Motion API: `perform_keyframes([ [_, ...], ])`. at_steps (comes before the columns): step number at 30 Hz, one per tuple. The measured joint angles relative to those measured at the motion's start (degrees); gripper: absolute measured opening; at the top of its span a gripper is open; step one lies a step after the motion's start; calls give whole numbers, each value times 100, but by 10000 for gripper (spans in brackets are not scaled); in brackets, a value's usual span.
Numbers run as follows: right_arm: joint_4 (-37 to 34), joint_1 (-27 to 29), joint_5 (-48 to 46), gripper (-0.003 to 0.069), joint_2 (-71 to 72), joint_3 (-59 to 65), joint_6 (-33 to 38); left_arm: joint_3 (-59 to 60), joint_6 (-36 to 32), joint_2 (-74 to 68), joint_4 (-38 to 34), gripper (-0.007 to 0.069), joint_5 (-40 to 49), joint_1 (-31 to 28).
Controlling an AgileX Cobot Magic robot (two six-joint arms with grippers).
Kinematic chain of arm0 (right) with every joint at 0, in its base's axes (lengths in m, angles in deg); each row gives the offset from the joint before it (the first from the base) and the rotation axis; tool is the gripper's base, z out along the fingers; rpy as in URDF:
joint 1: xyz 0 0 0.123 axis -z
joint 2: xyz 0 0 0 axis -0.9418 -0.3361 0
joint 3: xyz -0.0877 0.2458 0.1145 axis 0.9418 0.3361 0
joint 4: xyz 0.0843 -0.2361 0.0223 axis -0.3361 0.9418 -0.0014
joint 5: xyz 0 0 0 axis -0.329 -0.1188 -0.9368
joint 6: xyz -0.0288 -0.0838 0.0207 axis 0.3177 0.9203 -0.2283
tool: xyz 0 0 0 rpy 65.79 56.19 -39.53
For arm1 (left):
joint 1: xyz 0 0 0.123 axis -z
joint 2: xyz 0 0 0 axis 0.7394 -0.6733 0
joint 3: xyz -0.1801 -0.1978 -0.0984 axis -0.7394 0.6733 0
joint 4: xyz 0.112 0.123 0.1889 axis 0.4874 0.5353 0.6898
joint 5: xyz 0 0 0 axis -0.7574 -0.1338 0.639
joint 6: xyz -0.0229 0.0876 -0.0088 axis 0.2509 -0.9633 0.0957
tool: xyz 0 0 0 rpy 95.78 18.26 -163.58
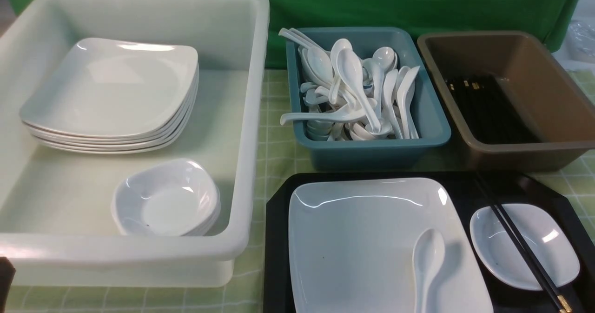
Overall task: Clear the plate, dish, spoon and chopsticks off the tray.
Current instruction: Use the right arm to grab a pair of chopsticks from the plate
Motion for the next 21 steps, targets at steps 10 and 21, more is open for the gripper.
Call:
perform_keyframes([
  [10,0,0,0,238,0,0,0,-292,618,0,-2184,22,-640,0],
  [21,0,0,0,238,0,0,0,-2892,-1785,-2447,-1908,22,2301,326],
])
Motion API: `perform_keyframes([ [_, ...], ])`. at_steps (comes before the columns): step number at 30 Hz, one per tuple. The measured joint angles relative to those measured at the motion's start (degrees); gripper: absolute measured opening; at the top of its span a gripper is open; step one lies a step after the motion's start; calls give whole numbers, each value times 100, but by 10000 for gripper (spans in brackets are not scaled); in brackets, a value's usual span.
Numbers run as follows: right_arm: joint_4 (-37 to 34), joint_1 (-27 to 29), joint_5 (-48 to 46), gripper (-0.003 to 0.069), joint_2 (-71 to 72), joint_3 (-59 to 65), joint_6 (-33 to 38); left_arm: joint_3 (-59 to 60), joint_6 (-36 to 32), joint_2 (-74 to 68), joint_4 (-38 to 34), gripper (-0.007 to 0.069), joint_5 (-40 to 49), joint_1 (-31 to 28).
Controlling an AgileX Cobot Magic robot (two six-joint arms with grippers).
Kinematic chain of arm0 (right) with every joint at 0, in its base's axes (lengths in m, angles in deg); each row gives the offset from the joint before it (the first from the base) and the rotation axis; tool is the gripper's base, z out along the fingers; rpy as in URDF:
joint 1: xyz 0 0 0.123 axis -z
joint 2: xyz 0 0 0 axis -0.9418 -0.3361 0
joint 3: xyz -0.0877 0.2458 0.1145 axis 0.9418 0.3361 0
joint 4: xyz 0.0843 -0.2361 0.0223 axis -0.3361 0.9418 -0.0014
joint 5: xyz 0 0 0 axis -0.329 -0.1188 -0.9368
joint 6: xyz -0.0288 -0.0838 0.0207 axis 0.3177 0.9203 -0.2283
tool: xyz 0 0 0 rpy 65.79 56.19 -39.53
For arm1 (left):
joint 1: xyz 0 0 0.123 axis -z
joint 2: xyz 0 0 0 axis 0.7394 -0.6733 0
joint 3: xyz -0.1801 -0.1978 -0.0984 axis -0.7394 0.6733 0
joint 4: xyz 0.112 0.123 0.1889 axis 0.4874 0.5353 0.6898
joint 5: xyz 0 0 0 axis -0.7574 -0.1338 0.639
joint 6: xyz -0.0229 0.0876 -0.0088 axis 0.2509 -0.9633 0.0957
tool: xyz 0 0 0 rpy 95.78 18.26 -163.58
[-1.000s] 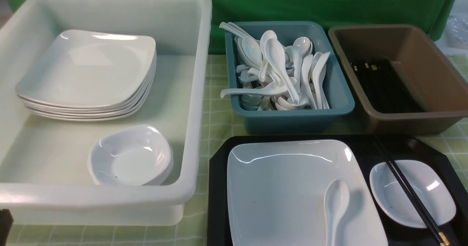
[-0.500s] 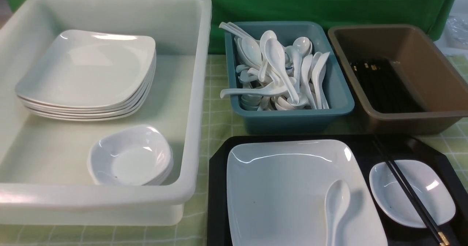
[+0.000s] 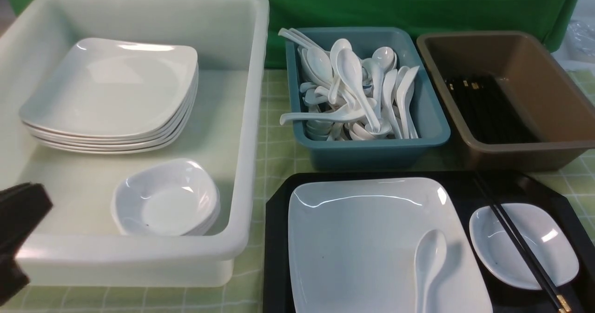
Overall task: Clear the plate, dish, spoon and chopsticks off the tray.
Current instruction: Use the right arm to grab a pair of chopsticks from the plate
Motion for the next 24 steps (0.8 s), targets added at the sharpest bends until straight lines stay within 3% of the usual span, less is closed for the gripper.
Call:
perform_keyframes([
  [3,0,0,0,238,0,0,0,-345,-288,-651,59,22,93,449],
  [10,-18,0,65,238,0,0,-70,-1031,-536,-2441,441,22,144,2530],
  [13,-371,0,278,238,0,0,-609,-1223,-542,-2720,468,22,105,2984],
  [14,-728,0,489,238,0,0,-1286,-1302,-549,-2788,468,22,25,3197],
  [18,-1085,0,1045,238,0,0,-2639,-1389,-554,-2812,468,22,-279,3451],
  [24,-1194,-51,1101,230,-18,-67,-3159,-1389,-554,-2812,468,22,-309,3457],
])
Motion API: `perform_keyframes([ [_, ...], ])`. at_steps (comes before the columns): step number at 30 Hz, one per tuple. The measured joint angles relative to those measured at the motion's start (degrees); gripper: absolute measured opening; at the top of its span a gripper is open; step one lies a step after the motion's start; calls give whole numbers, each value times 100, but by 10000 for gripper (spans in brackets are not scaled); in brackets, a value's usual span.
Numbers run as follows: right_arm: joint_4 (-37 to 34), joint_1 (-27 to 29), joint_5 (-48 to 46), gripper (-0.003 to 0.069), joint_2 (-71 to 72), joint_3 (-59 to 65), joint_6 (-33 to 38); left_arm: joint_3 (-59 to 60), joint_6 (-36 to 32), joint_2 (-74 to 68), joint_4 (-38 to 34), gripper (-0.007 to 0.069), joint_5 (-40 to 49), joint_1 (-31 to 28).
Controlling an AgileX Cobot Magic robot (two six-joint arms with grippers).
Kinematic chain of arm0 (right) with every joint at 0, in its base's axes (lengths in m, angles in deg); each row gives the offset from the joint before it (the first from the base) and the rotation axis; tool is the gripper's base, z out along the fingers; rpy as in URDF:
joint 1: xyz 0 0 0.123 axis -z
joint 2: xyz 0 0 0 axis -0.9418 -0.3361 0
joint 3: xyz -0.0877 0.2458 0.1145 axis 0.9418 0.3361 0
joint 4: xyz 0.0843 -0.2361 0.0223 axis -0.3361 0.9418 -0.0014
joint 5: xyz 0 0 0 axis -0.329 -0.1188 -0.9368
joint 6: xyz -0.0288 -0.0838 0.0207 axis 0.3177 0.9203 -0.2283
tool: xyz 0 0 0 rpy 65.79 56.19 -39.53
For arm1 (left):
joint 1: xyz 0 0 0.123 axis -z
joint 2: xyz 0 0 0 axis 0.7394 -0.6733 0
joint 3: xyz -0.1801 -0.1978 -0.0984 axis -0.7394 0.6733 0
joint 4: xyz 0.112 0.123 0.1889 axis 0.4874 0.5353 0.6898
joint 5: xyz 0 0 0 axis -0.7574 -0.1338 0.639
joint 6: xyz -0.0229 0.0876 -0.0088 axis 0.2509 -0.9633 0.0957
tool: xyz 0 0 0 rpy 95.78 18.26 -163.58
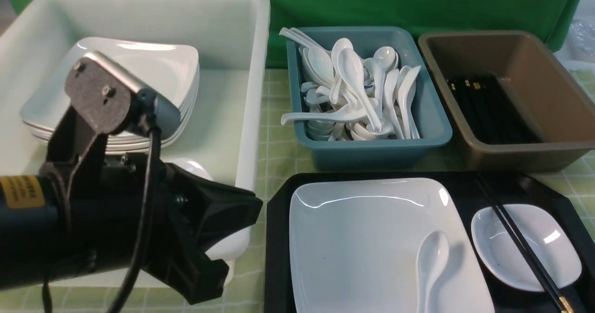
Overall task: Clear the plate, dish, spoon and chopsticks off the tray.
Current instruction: Use the right arm to grab a pair of chopsticks from the plate
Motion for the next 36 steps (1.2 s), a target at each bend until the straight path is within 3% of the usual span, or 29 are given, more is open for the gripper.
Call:
perform_keyframes([
  [1,-8,-64,-211,225,-64,-120,37,0,0,0,0,22,0,0],
  [6,172,-622,-2060,215,-1863,-2040,1611,0,-77,0,12,22,-169,0],
  [8,551,-811,-2994,217,-2908,-2844,2058,0,-211,0,12,22,-189,0],
  [13,1363,-891,-4214,267,-5410,-4176,2676,0,-506,279,-33,22,-137,0],
  [16,1493,-891,-4296,297,-6206,-4477,2877,0,-570,490,-52,22,-137,0],
  [22,1749,-891,-4147,438,-8051,-5089,3038,0,-603,1054,-83,22,-36,0],
  [36,1783,-538,-3529,442,-9657,-5367,3143,0,-624,1230,16,22,239,0],
])
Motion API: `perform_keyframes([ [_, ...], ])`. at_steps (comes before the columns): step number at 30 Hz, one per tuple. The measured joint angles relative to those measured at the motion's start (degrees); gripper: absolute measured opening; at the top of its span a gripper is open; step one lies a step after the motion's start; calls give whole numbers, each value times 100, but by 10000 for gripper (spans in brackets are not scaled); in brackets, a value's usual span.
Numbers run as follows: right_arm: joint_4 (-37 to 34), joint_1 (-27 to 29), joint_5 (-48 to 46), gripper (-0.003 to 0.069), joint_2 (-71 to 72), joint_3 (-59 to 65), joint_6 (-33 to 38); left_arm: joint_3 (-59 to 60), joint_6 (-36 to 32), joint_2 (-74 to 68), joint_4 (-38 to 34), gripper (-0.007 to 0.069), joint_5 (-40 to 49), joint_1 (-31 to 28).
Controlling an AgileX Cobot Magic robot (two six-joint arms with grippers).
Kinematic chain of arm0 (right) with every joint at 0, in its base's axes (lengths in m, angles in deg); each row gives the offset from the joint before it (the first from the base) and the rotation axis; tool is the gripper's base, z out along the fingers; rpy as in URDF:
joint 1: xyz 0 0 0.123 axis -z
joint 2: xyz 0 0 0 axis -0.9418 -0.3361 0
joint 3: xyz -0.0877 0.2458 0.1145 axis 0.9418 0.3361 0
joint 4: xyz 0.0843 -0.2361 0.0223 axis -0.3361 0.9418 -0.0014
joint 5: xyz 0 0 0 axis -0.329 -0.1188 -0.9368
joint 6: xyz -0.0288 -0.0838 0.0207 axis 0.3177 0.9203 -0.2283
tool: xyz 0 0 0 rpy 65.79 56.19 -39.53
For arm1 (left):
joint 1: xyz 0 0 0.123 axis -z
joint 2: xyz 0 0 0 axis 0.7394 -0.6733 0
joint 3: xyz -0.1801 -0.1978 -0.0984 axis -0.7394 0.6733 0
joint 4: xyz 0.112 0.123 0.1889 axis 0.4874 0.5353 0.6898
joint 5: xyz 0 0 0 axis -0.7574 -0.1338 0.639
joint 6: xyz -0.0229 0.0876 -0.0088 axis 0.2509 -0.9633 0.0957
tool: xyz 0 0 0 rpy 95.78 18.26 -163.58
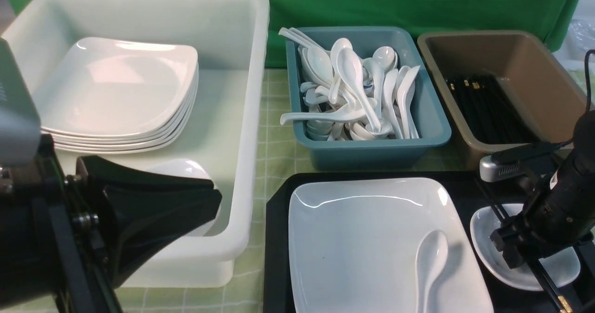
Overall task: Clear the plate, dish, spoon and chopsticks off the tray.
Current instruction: Use the right arm to grab a pair of chopsticks from the plate, then use the right arm to put the chopsticks into the small storage box on the right
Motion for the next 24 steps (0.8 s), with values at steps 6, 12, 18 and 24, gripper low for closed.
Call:
perform_keyframes([
  [6,-18,0,17,242,-41,0,233,0,0,0,7,22,0,0],
  [12,-43,0,-272,129,381,-1,684,0,0,0,149,22,-30,0],
  [18,-838,-174,-772,129,1284,-231,1464,0,0,0,56,22,-783,0],
  [24,-2044,129,101,129,1444,-1378,1652,0,0,0,44,22,-1553,0],
])
